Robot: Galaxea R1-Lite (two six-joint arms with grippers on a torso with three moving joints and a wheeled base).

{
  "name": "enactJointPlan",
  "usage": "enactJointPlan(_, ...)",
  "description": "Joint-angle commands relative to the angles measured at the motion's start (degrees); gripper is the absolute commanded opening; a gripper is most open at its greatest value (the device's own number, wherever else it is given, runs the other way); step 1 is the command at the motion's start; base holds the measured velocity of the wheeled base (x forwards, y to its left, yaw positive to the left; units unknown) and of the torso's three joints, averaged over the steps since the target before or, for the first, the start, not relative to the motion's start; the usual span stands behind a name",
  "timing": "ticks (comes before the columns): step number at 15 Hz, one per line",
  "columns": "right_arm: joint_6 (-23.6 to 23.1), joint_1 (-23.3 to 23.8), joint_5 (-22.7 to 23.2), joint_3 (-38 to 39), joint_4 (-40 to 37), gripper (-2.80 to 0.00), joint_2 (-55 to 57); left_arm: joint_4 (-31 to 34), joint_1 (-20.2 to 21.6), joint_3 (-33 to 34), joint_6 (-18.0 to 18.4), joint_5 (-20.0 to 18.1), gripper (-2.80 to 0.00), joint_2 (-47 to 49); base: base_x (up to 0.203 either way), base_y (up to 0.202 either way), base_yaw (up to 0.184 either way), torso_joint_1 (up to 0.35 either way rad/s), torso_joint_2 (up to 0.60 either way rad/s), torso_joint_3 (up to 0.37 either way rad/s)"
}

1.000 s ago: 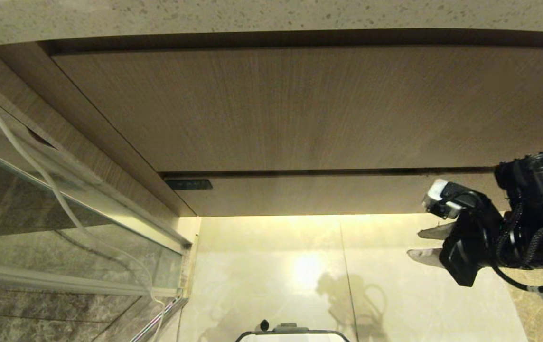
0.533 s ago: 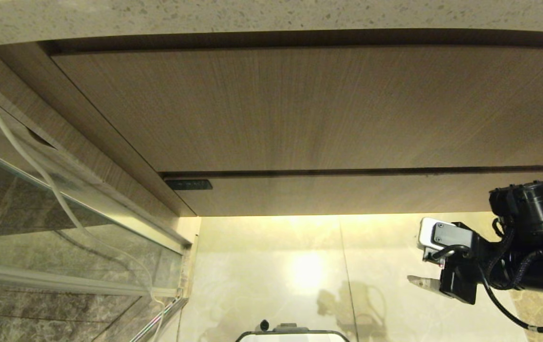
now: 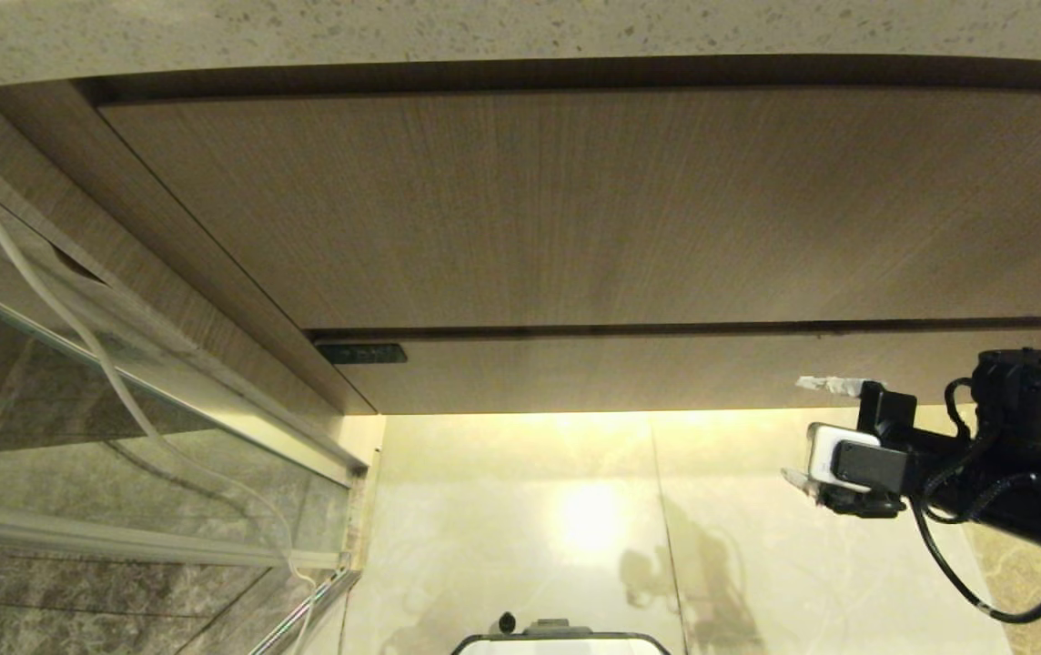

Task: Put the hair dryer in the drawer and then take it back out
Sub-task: Pull open the drawer

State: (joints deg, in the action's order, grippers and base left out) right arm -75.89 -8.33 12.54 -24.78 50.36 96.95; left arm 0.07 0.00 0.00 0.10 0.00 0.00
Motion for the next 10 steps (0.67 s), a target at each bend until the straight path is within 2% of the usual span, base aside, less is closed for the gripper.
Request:
enactJointPlan(1, -1.7, 3.2, 0.5, -1.7, 7.7, 0.00, 6.3, 0.0, 0.0, 0.0, 0.0, 0.0, -2.80, 0.0, 0.000, 0.000, 0.000, 0.000, 0.00, 0.000)
enactJointPlan(5, -1.2, 7.0, 4.4, -4.9, 8.9, 0.00, 9.4, 0.0, 0.0, 0.0, 0.0, 0.0, -2.80, -0.1, 0.000, 0.000, 0.000, 0.000, 0.00, 0.000)
enactJointPlan(10, -1.0, 8.2, 4.8, -5.6, 8.9, 0.00, 9.9, 0.0, 0.0, 0.0, 0.0, 0.0, -2.80, -0.1, 0.000, 0.000, 0.000, 0.000, 0.00, 0.000)
